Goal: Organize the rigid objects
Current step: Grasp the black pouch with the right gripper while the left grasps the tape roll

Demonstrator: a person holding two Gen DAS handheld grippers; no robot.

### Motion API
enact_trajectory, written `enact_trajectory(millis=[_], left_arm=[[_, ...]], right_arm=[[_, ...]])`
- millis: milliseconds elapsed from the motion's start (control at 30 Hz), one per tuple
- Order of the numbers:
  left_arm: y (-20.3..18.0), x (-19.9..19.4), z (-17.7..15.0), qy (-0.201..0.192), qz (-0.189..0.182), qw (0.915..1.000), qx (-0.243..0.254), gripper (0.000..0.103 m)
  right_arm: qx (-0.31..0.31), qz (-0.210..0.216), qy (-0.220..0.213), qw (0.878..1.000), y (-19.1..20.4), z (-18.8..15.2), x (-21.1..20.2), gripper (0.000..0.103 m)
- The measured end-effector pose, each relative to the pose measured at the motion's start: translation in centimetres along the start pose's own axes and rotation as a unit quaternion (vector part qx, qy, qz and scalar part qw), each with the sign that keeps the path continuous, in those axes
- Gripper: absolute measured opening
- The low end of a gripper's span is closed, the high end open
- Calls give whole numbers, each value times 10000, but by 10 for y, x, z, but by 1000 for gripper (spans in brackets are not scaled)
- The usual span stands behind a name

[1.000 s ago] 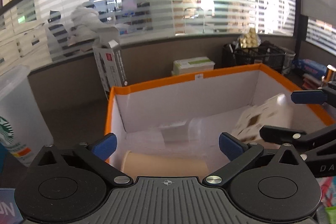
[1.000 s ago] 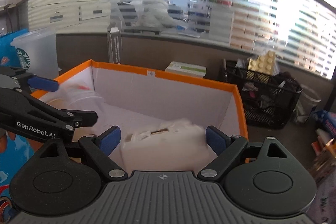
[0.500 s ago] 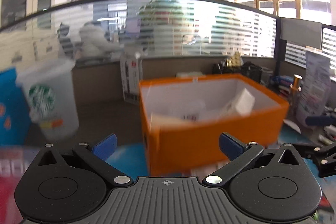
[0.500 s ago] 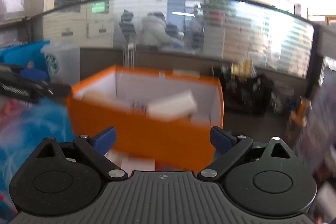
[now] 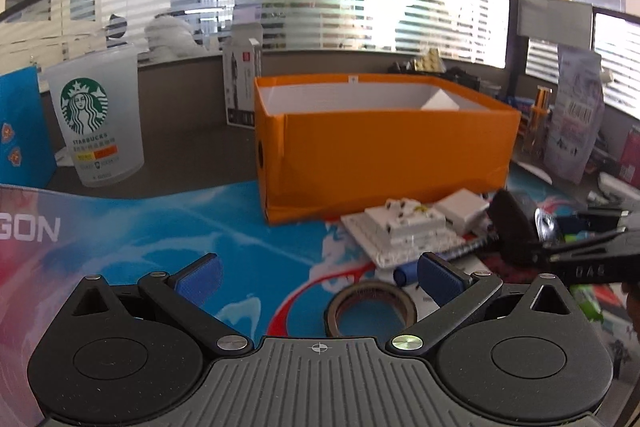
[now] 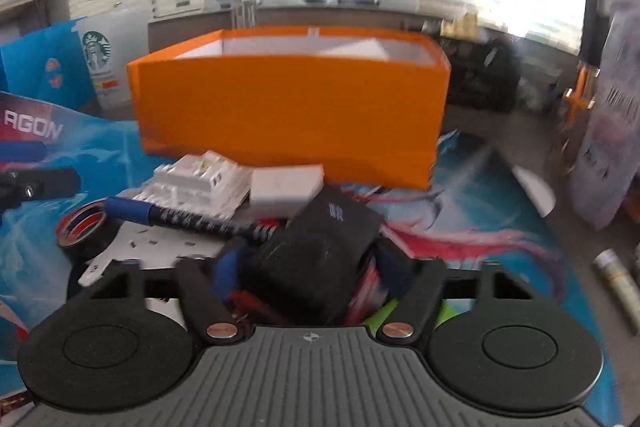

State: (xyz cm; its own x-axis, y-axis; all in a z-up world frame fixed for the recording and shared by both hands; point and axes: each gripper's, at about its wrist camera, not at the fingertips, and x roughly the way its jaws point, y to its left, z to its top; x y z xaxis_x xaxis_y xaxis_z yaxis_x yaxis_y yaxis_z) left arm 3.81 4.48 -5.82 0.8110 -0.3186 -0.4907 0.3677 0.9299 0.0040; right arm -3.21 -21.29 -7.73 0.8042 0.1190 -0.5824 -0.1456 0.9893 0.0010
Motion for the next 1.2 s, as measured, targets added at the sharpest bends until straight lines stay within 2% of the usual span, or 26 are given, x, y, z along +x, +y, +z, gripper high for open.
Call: enact_trajectory(millis=[167,433,533,600,667,767,833,867,933,1200], left_arm=[[-5,7,-9,160,86,9998,23,103],[-25,20,-16,333,-104,9992,212,103],[-21,27,-15,500,-99,9987,48,103],[-13,32,-15,652,-245,9974,-208,102],[-8,30,-15,590,-290,9970,-404,95],[-9,27,-17,508,-301,9976,-368,78],[-8,24,-17,475,-446,9970,-413,59],[-9,23,-17,475,-486,9968,-425,56],[-9,22,-17,481,-520,9966,-431,53],[-9,16,-19,519,-510,9960,-525,53]], right_arm=[[229,148,-80,9996,-12,-1,-6,49],[451,182,-200,9986,-28,-1,-11,48],[464,210,-247,9984,-30,-1,-13,48],[445,234,-275,9984,-30,-1,-14,48],[436,237,-303,9983,-29,0,-14,48],[430,221,-317,9983,-28,0,-14,48],[432,228,-305,9983,-28,-1,-14,48],[427,231,-297,9984,-28,-1,-14,48],[404,238,-296,9985,-26,-1,-14,48],[314,247,-367,9985,-21,1,-19,48]])
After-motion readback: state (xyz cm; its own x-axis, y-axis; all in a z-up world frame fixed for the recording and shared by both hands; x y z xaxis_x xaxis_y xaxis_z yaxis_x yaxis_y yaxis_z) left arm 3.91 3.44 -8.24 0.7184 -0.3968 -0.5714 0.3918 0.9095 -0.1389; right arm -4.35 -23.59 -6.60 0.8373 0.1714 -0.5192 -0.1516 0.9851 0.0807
